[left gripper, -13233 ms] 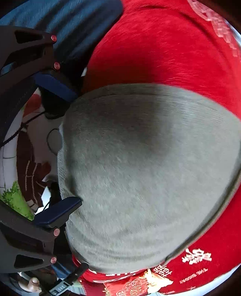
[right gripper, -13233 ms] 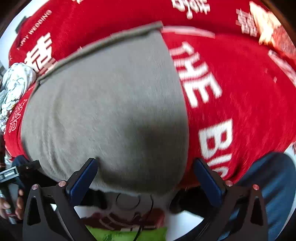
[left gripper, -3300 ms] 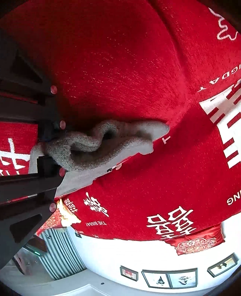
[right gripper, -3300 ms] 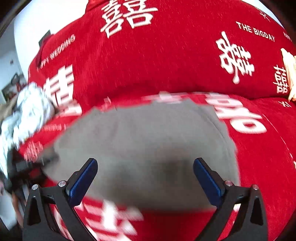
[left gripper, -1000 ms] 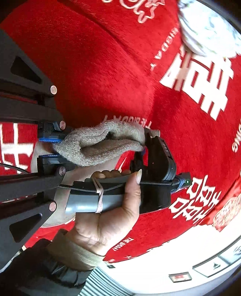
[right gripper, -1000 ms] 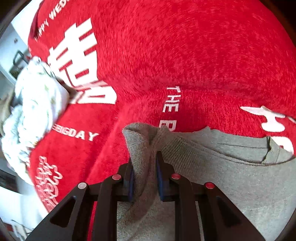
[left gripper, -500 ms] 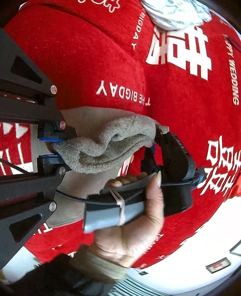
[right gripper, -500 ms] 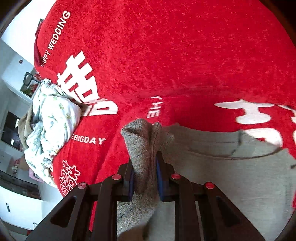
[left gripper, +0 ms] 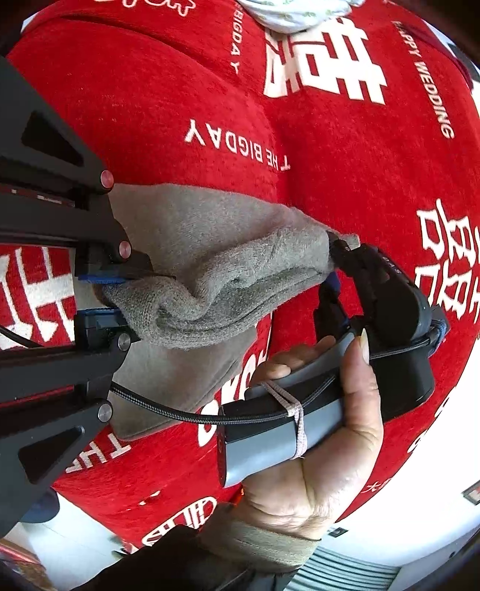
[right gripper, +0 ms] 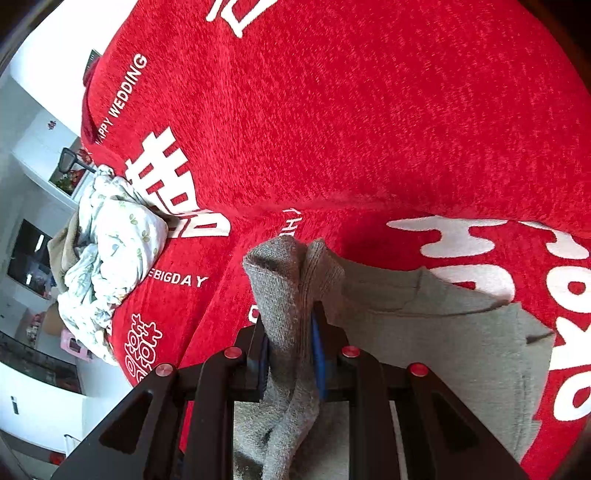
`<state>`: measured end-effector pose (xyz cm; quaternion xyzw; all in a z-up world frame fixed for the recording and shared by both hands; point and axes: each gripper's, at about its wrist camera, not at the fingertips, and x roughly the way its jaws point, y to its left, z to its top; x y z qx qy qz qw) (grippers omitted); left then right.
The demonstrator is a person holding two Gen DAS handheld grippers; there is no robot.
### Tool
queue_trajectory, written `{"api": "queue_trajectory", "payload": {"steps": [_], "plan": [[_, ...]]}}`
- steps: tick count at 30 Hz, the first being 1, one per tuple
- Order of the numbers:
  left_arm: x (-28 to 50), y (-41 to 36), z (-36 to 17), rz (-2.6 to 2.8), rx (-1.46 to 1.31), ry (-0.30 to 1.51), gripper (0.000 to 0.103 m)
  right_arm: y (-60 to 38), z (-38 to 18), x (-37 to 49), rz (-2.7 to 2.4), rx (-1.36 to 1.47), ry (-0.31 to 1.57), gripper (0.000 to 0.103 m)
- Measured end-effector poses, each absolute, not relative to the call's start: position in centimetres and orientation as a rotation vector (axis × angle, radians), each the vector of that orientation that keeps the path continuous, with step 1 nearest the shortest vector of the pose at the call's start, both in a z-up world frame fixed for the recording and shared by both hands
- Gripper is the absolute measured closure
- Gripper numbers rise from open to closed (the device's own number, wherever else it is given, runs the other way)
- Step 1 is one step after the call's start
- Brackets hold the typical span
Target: Fold small clothes
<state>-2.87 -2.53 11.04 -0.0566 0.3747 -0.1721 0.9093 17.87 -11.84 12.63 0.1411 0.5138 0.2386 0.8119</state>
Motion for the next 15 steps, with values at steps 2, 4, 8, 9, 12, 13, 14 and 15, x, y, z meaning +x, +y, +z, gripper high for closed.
{"api": "queue_trajectory", "payload": {"steps": [2,4,8,9,12,13,14,15], "plan": [[-2.9,-3.2,11.0,-0.361,-0.103,0.773,0.093,-12.7,12.7,17.7,0.518,0.305,1.091,0.082],[-2.8,-4.1,11.0,-0.368,-0.087,0.780,0.093,-13.7,12.7,17.6,0.528,0.302,1.081,0.082],[-2.5,-6.1,11.0,-0.386,-0.042,0.790,0.094,-16.0,12.4,17.3,0.549,0.325,1.062,0.082],[-2.6,-6.7,11.0,-0.392,-0.031,0.790,0.094,-16.9,12.3,17.2,0.552,0.337,1.056,0.082],[-2.3,-8.4,10.9,-0.411,-0.002,0.801,0.093,-19.3,11.7,16.9,0.547,0.373,1.045,0.082],[-2.2,-8.9,10.8,-0.415,0.003,0.805,0.093,-19.9,11.5,16.8,0.542,0.378,1.043,0.082],[-2.2,-9.6,10.7,-0.423,0.012,0.810,0.093,-20.7,11.3,16.7,0.540,0.386,1.040,0.082],[-2.3,-10.3,10.6,-0.430,0.021,0.814,0.093,-21.6,11.0,16.6,0.540,0.400,1.037,0.082]]}}
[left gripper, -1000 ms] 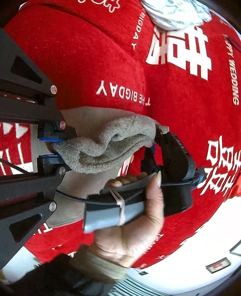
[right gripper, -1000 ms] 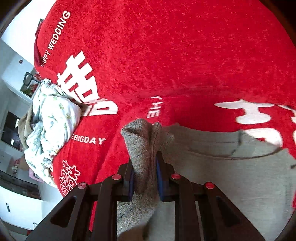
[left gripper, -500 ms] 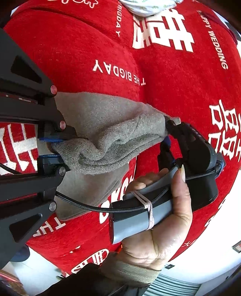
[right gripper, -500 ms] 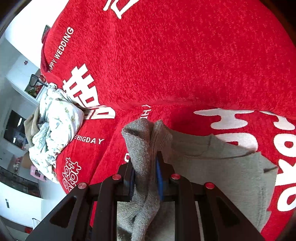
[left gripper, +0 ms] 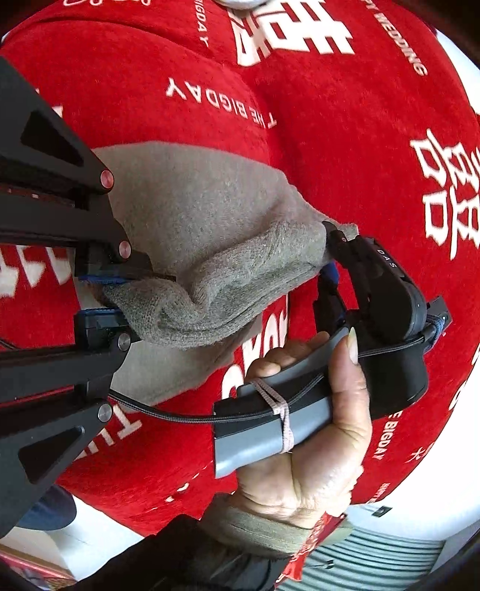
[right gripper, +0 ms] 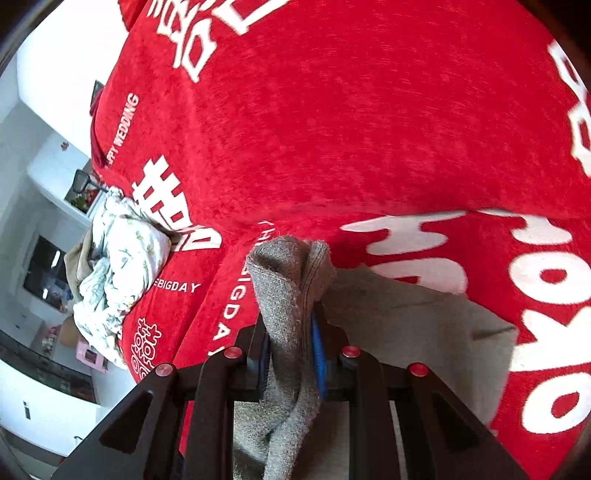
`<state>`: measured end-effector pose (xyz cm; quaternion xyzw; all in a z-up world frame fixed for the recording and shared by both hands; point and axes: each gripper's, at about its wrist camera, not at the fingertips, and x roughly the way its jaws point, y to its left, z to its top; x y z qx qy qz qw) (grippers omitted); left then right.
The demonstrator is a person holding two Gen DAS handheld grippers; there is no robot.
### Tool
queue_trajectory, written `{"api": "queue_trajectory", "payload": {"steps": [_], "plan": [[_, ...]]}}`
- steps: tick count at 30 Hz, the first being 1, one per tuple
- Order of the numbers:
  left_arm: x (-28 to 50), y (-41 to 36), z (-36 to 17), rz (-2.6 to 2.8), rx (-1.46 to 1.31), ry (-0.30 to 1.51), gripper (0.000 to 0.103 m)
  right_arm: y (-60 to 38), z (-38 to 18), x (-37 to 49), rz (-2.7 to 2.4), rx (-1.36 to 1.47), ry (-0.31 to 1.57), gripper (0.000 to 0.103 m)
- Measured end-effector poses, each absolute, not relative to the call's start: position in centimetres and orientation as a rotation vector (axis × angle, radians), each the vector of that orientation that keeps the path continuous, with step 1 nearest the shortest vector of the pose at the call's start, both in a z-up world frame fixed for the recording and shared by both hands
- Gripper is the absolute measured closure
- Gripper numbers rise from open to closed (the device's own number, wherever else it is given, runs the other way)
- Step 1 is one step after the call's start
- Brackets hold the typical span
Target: Fold small clothes
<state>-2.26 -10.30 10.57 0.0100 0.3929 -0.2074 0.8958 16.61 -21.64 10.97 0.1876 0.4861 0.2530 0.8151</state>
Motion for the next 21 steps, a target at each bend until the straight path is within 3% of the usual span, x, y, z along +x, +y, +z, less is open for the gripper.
{"api": "queue_trajectory", "payload": {"steps": [21], "plan": [[-1.6,-20.1,7.3,-0.503,0.186,0.910,0.094,-32.3,5.0,16.1,0.515,0.603,0.989,0.082]]}}
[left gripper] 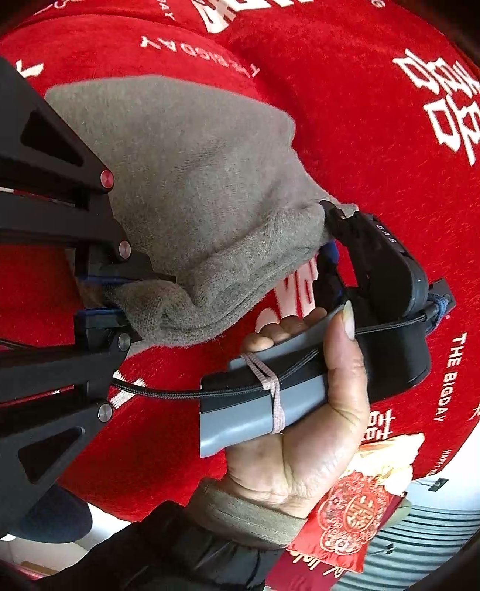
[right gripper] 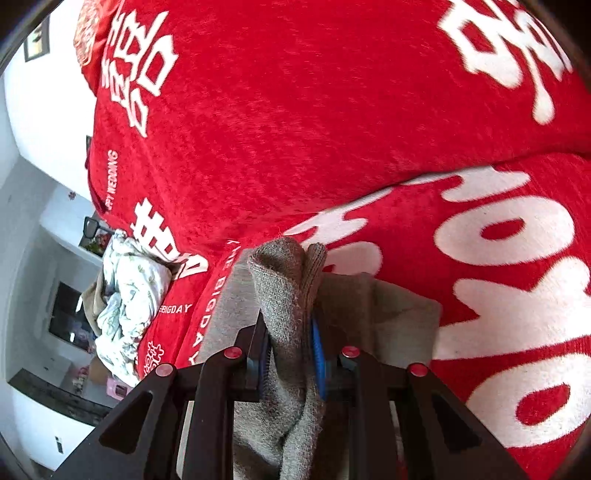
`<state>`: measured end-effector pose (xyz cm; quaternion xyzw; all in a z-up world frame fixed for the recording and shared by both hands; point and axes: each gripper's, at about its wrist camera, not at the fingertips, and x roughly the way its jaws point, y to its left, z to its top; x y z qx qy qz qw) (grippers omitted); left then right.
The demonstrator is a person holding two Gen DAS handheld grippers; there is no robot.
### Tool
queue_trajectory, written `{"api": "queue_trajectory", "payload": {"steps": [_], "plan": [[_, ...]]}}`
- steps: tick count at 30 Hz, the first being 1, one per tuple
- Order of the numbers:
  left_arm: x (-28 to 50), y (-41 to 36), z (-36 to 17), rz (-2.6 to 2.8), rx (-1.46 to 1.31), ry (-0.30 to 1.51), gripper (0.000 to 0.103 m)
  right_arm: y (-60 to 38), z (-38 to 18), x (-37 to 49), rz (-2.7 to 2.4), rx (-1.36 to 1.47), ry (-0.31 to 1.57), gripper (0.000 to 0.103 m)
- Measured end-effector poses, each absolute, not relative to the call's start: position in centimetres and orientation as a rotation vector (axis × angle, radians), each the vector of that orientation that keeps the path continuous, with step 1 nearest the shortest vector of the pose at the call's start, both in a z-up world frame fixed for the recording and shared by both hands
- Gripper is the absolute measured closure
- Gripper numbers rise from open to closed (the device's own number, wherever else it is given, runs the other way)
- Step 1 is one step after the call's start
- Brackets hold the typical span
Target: Fold small clothes
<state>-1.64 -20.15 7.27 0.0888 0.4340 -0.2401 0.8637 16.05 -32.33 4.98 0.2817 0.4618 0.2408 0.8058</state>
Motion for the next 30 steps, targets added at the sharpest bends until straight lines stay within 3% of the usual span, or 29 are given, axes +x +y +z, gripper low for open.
{"api": "queue_trajectory", "payload": {"steps": [13,16,18,19,20,25,27,30], "plan": [[-1.4,-21.6,5.5,-0.482,0.221,0.937,0.094,-34.2,1.0,16.2,0.457,0.684,1.015,0.082],[-1.5,-21.8,5.7,-0.499,0.222,0.951,0.092,-34.6,0.9,16.0,0.432,0.691,1.019,0.078],[-1.4,-21.6,6.3,-0.526,0.214,0.973,0.063,-35.2,1.1,15.6,0.399,0.712,1.025,0.066],[-1.4,-21.0,6.7,-0.539,0.199,0.980,0.035,-35.7,1.3,15.3,0.381,0.731,1.025,0.060],[-1.7,-20.5,7.3,-0.529,0.186,0.961,0.019,-36.1,1.7,15.0,0.375,0.746,1.021,0.050],[-3.3,-17.2,10.1,-0.577,0.116,0.890,0.016,-36.6,5.0,12.1,0.412,0.747,0.935,0.042],[-3.2,-15.7,10.9,-0.569,0.097,0.878,0.016,-35.6,6.3,11.0,0.466,0.711,0.919,0.031],[-1.4,-12.5,11.5,-0.487,0.035,0.871,0.016,-33.3,7.3,9.6,0.610,0.696,0.897,0.030]]}}
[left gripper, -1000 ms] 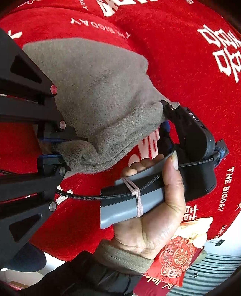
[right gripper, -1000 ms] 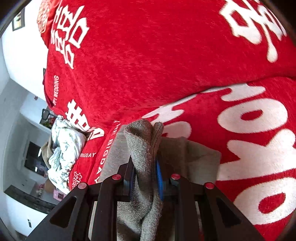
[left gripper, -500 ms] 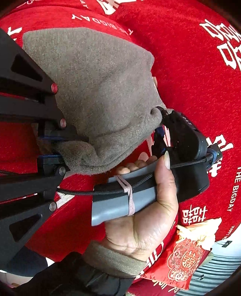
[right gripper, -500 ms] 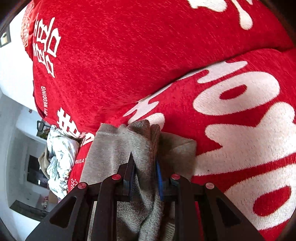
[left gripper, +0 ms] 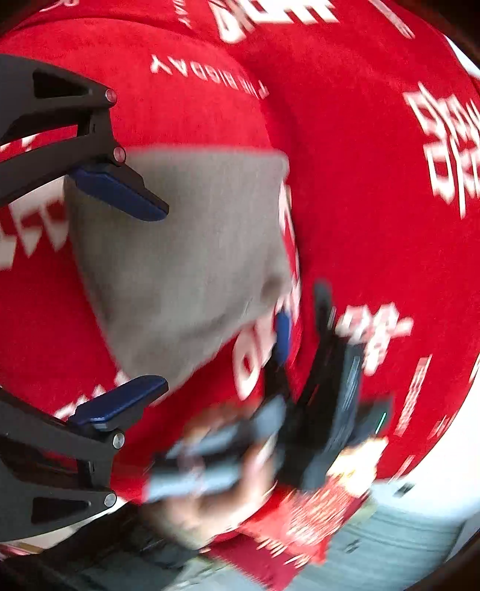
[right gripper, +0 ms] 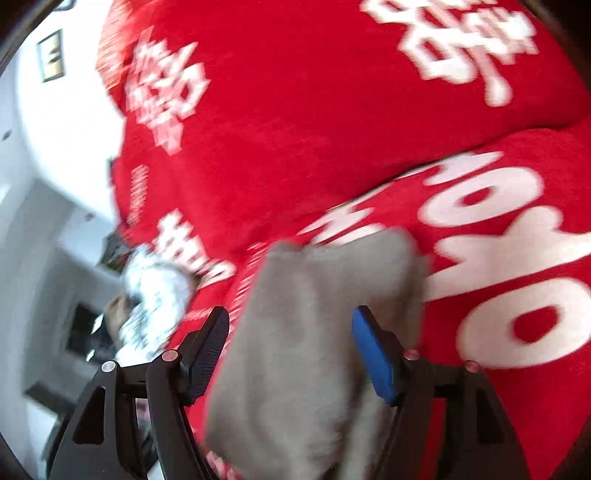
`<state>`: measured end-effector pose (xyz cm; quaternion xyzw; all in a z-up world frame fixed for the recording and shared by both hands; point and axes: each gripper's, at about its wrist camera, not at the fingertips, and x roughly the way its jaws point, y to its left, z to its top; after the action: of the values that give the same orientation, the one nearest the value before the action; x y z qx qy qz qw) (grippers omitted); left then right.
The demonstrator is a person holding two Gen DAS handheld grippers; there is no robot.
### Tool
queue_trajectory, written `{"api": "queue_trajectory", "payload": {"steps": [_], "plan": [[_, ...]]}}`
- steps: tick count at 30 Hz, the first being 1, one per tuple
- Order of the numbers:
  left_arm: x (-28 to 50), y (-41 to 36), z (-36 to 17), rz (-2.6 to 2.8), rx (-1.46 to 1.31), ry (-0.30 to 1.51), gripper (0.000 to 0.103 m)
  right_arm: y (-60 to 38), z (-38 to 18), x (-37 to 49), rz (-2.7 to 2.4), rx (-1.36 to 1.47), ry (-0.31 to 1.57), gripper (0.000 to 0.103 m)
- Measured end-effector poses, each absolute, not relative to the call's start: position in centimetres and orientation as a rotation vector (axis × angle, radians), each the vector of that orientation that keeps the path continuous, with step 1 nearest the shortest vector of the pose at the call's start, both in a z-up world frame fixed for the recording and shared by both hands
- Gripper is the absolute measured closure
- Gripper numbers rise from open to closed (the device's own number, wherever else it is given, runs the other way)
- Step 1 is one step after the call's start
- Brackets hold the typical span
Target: Fold small clothes
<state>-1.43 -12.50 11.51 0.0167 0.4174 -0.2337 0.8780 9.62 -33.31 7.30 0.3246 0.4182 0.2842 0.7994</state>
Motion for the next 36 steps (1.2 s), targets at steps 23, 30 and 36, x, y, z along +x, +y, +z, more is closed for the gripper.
{"api": "queue_trajectory", "payload": {"steps": [23,30,36], "plan": [[2.9,-4.9,4.9,-0.287,-0.143,1.060,0.016,-31.4,4.8,-2.4,0.610,0.742,0.894,0.024],[2.5,-3.7,4.0,-0.309,-0.199,1.073,0.013,-32.9,3.0,-4.0,0.534,0.793,0.875,0.023],[1.7,-3.5,6.6,-0.240,-0.126,0.976,0.013,-34.0,6.0,-4.8,0.424,0.674,0.854,0.000]]}}
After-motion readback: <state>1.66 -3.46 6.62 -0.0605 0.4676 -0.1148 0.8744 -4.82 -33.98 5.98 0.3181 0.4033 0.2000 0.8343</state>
